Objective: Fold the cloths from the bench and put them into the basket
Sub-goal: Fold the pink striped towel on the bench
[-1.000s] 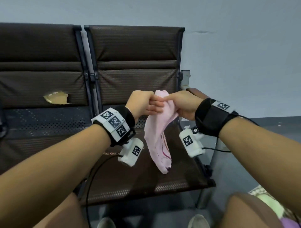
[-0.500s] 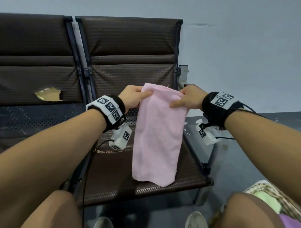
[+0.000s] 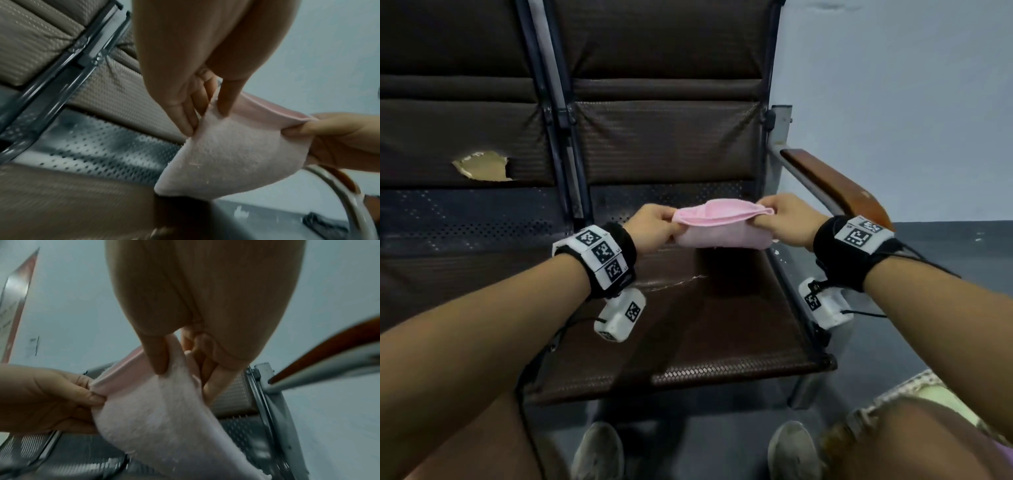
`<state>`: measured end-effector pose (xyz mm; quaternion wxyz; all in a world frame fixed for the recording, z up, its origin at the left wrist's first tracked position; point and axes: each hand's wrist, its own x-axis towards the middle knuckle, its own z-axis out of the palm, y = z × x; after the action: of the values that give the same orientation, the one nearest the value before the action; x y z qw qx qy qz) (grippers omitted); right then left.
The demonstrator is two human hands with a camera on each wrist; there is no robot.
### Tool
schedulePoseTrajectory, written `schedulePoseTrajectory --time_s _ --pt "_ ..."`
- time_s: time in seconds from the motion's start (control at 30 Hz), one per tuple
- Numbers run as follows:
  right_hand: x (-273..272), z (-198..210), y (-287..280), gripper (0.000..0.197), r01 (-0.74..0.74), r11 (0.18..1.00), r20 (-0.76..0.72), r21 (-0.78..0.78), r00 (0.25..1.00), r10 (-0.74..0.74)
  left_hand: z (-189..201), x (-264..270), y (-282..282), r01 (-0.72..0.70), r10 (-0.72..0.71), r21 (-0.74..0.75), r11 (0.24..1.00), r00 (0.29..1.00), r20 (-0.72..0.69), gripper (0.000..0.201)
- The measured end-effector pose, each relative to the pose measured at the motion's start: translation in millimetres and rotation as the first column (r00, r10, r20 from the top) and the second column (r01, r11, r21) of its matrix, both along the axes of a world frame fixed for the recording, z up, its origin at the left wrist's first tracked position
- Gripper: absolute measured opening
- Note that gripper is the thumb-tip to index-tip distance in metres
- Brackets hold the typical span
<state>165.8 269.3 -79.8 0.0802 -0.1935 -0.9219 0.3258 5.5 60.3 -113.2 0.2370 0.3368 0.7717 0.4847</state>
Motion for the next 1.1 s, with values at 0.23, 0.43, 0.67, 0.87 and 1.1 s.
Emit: schedulePoseTrajectory --time_s 0.23,0.43,0.67,0.87,1.1 --pt "45 -88 -22 0.022 -0.005 0.863 0.501 -0.505 0.813 0.297 -78 40 -28 0.397 -0.178 -0.472 0.787 0.878 0.444 0.029" --pt "19 -117 -9 0.025 0.148 0.820 0.405 -0.553 0.907 0.110 -102 21 -12 0.235 -0.045 -0.400 0.886 0.902 0.429 0.030" --pt "-34 -143 9 0.034 0.198 0.939 0.176 -0.282 0.973 -0.152 -131 -12 21 -0.200 0.217 -0.272 0.941 0.976 0.033 0.028" --pt "-37 -148 -6 0.047 -0.060 0.964 0.172 0.261 0.985 0.014 -144 -4 15 -0.202 0.158 -0.258 0.945 0.970 -0.183 0.039" --pt "1 -146 -18 0.076 -0.424 0.883 0.499 0.201 0.820 0.280 -157 18 -18 0.178 -0.284 -0.449 0.875 0.942 -0.180 0.080"
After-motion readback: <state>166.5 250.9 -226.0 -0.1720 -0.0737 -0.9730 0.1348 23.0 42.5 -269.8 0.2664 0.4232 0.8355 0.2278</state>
